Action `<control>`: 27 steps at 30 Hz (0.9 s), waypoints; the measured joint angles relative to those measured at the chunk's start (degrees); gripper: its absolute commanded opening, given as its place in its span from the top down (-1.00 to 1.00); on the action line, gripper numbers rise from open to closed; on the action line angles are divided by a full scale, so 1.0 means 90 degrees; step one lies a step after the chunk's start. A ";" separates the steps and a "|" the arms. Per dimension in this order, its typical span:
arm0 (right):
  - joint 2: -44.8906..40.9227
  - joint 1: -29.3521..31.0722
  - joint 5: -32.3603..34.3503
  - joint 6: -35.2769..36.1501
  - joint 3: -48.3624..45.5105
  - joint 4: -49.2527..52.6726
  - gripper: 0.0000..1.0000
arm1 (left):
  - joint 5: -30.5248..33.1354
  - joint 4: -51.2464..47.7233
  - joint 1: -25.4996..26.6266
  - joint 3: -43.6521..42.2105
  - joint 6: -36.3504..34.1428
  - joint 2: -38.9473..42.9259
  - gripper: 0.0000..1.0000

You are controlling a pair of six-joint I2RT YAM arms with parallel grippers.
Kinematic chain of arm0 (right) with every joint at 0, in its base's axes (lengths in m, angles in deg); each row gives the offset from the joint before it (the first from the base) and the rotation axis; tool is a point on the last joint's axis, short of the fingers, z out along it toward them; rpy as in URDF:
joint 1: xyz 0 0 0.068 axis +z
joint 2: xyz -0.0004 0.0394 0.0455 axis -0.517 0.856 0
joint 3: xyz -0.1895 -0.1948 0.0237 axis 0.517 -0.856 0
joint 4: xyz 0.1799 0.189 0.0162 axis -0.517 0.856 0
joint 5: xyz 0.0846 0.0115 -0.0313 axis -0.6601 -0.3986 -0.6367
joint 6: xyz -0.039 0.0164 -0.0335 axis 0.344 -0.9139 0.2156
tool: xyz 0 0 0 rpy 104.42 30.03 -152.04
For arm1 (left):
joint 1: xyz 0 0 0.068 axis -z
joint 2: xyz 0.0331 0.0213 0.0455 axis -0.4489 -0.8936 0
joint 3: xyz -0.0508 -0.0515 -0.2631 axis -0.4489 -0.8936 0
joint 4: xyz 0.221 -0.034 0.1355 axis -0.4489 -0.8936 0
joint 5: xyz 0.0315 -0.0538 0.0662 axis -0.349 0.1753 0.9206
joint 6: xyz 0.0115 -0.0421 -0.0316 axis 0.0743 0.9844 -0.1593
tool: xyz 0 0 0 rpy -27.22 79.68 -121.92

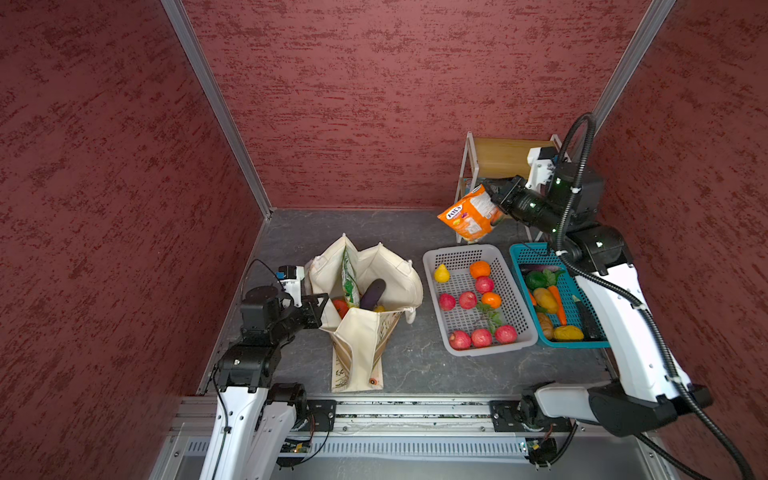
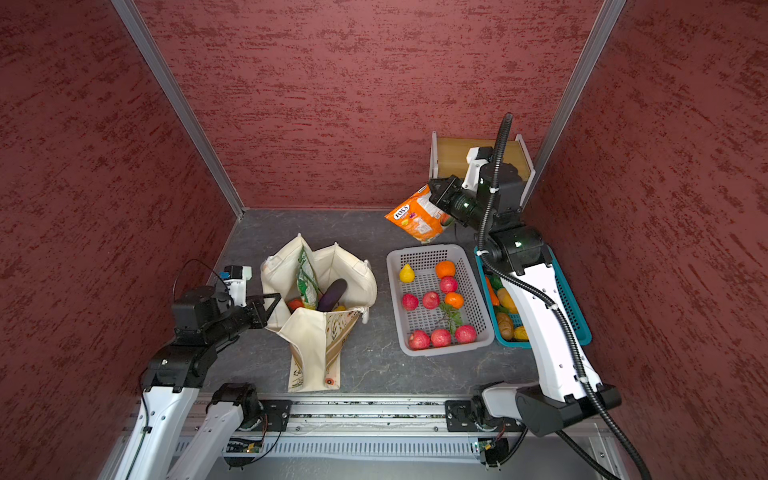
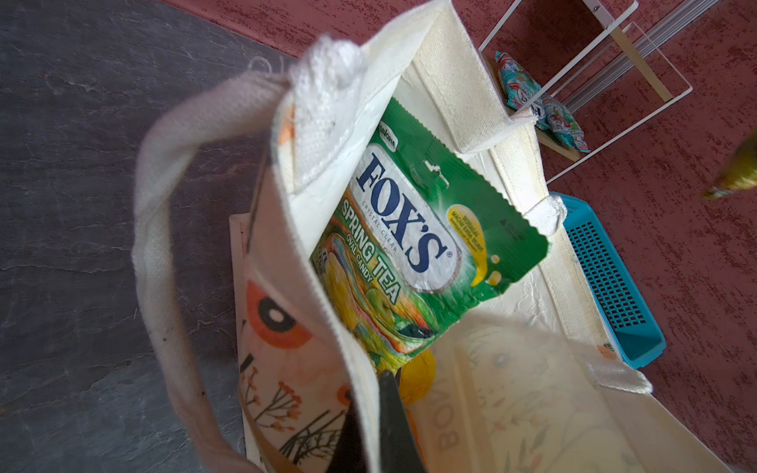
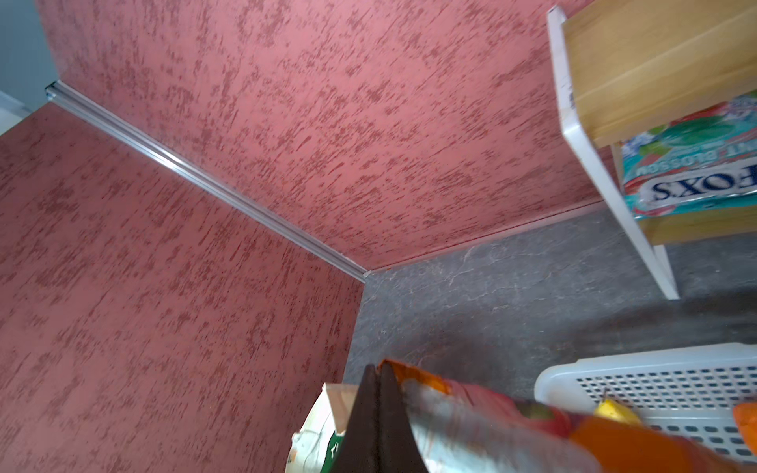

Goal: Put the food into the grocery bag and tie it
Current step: 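Lift the orange candy bag off the shelf and carry it over the tote bag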

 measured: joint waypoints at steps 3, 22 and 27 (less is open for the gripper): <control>-0.0019 0.0619 0.0095 0.0053 -0.0197 -0.0051 1.00 | -0.0007 0.0017 0.0000 0.0000 0.0000 -0.0002 1.00; 0.0957 0.3781 0.0721 0.0471 -0.0442 -0.0765 1.00 | -0.0019 0.0070 0.0000 0.0000 0.0000 -0.0148 1.00; 0.1382 0.4116 0.0826 0.0627 -0.0143 -0.0707 1.00 | -0.0022 0.0070 0.0000 0.0000 -0.0002 -0.0148 1.00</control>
